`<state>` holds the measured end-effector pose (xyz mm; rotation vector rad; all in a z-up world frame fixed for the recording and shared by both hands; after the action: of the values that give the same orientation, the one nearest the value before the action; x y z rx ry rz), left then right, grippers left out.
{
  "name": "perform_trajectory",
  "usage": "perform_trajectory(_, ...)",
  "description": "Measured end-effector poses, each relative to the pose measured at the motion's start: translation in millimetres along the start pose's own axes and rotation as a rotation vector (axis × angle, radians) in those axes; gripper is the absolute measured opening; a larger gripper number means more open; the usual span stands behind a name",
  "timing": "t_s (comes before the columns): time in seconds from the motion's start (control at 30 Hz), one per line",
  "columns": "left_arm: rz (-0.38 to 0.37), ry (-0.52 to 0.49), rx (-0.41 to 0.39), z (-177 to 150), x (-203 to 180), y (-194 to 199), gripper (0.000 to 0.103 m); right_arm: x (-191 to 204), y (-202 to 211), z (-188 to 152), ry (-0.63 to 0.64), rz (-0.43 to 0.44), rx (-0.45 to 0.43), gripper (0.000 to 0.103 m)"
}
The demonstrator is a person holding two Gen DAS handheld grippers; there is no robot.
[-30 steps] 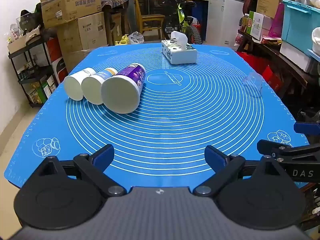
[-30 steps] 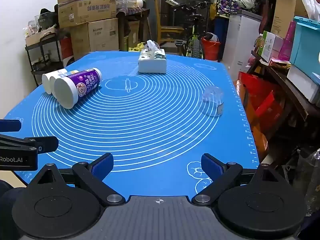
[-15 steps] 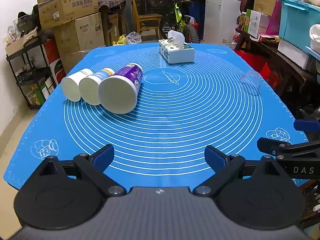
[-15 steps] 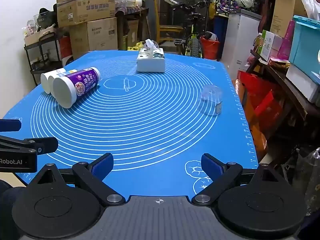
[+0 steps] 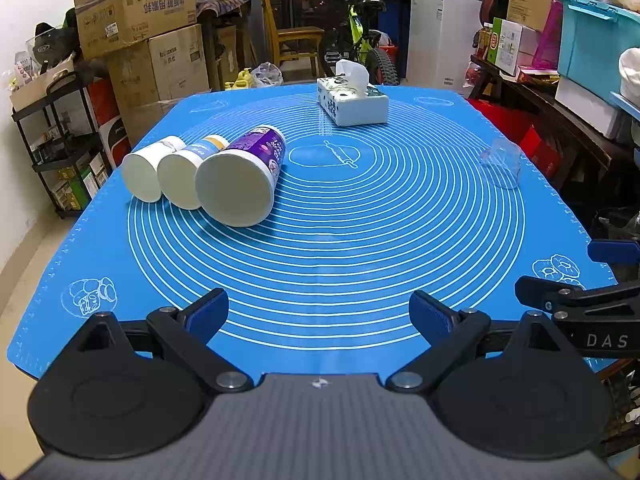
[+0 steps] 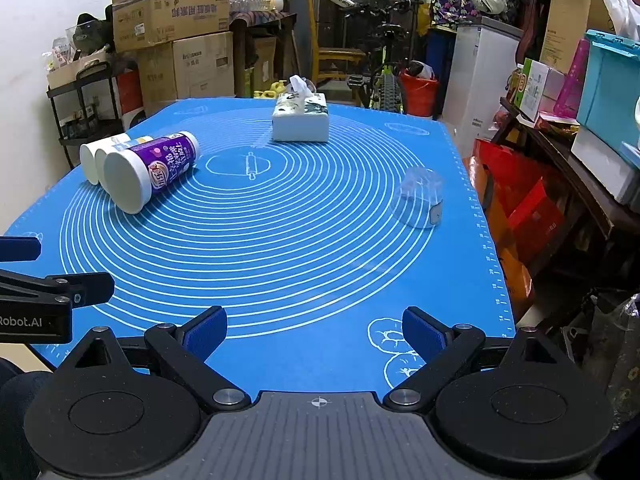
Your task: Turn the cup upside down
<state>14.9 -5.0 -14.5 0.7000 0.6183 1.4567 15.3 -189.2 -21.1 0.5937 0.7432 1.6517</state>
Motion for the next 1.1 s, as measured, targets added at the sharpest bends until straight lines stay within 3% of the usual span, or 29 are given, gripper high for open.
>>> perform_trajectory(1.1,0.005,-0.005,-0.003,0.5,1.6,1.8,0.096,6.6,2.9,1.3,-0.001,-0.006,-0.003,0.095)
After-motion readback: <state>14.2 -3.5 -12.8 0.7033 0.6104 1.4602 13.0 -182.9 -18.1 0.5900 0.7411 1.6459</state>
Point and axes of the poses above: each gripper's, at about its wrist camera, not at the fingertips, and y roughly against the way its jaws point, x to its left, z to its top, the point moved 2 cm from there along -y, roughly the way its jaws point, and after that the axes turned 6 degrees about x, right-handed, at the moved point
